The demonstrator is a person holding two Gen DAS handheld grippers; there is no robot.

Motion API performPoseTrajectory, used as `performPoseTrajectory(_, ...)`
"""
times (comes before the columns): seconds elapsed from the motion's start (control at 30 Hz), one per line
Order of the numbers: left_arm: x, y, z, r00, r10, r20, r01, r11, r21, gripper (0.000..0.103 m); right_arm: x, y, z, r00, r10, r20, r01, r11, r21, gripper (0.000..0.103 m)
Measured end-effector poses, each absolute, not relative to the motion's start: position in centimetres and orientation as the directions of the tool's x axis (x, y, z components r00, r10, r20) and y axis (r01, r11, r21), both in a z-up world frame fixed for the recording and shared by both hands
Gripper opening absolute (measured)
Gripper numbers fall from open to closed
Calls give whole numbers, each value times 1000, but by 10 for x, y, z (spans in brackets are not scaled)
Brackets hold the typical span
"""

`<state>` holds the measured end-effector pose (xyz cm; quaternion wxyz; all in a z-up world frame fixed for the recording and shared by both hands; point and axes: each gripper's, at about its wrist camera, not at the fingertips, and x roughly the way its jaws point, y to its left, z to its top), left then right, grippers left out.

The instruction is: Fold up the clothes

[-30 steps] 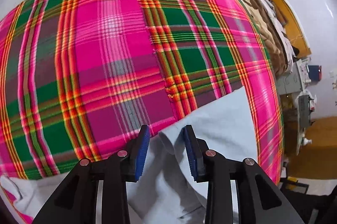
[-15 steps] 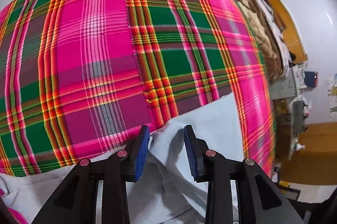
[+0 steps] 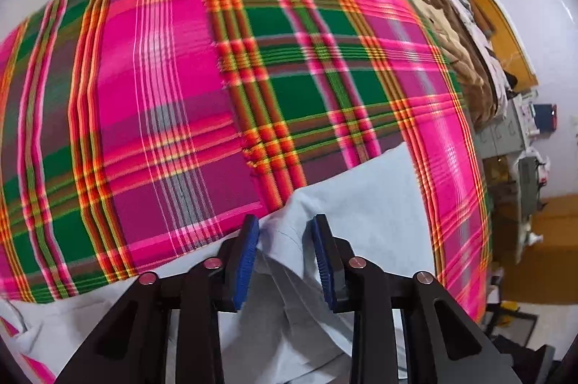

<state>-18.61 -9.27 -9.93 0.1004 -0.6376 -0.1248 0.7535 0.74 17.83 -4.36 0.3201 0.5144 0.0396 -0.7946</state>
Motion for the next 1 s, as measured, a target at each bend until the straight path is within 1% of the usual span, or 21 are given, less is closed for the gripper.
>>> performPoseTrajectory(0.03,-185,-91,-98,-163,303,-939,6,-951,-308,16,7,178,-44,-265,-468,-843,550,-791,266,13)
performPoseTrajectory(0.1,-183,-88,-94,-166,280,-946,1,-959,-284,14,7,179,-45,-265,-469,-843,548,-792,268,13)
performPoseTrajectory(0.13,-181,-86,-91,-175,264,-948,-4,-964,-268,10,7,180,-45,-265,-469,-843,547,-793,269,13)
performPoseTrajectory(0.17,-180,-84,-88,-184,249,-951,-9,-968,-251,10,7,180,-45,-264,-469,-843,546,-793,270,13)
performPoseTrajectory(0.27,-174,-65,-80,-211,191,-959,-100,-980,-174,9,8,182,-46,-264,-470,-842,542,-795,273,13)
performPoseTrajectory(0.3,-173,-62,-80,-203,198,-959,-113,-978,-178,9,8,182,-47,-263,-469,-843,541,-795,274,13)
performPoseTrajectory(0.4,-176,-68,-86,-183,223,-957,-61,-975,-216,9,8,183,-47,-262,-469,-844,534,-798,278,13)
performPoseTrajectory(0.53,-182,-79,-99,-121,269,-955,5,-962,-272,12,10,183,-46,-267,-471,-841,538,-797,276,13)
performPoseTrajectory(0.63,-183,-82,-100,-129,292,-948,19,-955,-297,13,11,182,-48,-262,-470,-843,537,-797,277,13)
performPoseTrajectory(0.7,-183,-84,-100,-135,307,-942,28,-949,-313,11,12,181,-48,-262,-471,-843,540,-795,276,13)
performPoseTrajectory(0.73,-183,-85,-100,-138,315,-939,32,-946,-322,6,12,181,-48,-263,-470,-843,541,-795,275,13)
performPoseTrajectory(0.77,-183,-85,-101,-142,322,-936,37,-943,-330,5,13,180,-47,-261,-471,-842,543,-794,275,13)
performPoseTrajectory(0.87,-180,-86,-91,-185,307,-934,14,-949,-315,4,15,178,-44,-262,-475,-840,557,-785,270,13)
performPoseTrajectory(1.0,-184,-88,-85,-194,317,-928,19,-945,-326,4,21,172,-36,-256,-500,-828,592,-758,275,13)
